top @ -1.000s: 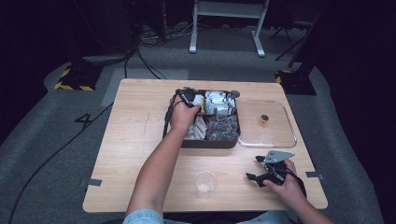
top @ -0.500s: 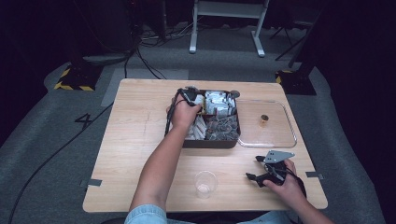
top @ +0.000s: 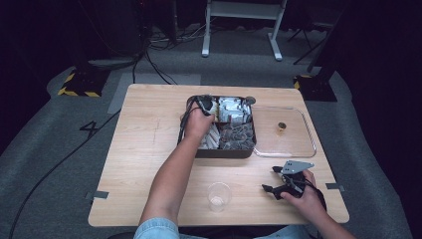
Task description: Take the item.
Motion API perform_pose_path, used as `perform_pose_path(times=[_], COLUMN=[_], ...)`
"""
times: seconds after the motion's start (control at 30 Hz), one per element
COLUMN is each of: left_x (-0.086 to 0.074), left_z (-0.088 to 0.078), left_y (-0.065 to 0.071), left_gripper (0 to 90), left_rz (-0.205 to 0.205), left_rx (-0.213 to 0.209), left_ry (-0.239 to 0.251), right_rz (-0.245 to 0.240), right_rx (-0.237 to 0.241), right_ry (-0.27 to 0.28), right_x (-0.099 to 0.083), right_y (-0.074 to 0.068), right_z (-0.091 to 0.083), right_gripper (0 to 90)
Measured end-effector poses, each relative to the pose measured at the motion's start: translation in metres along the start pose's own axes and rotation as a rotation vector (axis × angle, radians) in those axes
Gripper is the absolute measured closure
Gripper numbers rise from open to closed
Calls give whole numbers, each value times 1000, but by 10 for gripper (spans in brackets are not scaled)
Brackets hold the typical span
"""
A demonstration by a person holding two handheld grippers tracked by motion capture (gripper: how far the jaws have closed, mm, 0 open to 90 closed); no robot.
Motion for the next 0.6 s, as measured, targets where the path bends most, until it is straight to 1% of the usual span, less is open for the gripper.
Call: perform_pose_path(times=[0.03, 0.07, 0.17, 0.23, 0.27, 0.33, 0.4, 0.5, 0.57, 0.6], left_x=[0, 0, 0, 2, 2, 5, 8, 10, 12, 13], left_z=[-1, -1, -4, -6, -8, -12, -19, -24, -29, -31], left_y=[0, 0, -1, -1, -1, -1, -3, -4, -6, -5], left_gripper=[891, 898, 900, 900, 900, 900, 900, 900, 900, 900], left_rz=[6, 3, 22, 15, 25, 35, 60, 57, 65, 60], left_rx=[0, -2, -2, -8, -4, -8, 1, 0, 0, -3], left_ry=[-2, 5, 12, 27, 27, 44, 57, 63, 71, 78], right_rz=[0, 0, 0, 1, 0, -1, 0, 0, -1, -1], right_rx=[0, 0, 0, 1, 0, 0, 0, 0, 0, 0], right_ry=[0, 0, 0, -1, 0, 1, 0, 0, 0, 0], right_x=[0, 0, 0, 0, 0, 0, 0, 0, 0, 0], right_y=[0, 0, 0, 0, 0, 0, 0, 0, 0, 0], right_z=[0, 0, 0, 0, 0, 0, 0, 0, 0, 0], right_gripper=[139, 139, 138, 139, 139, 138, 139, 139, 139, 139])
Point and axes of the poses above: each handheld gripper's, and its own axes: z roughly forward along the jaws, x roughly out of its top, y roughly to its right, the point moved 5 cm from there along z, roughly forward along the jaws, and after that the axes turned 2 degrees about -y, right-handed, at the moved point
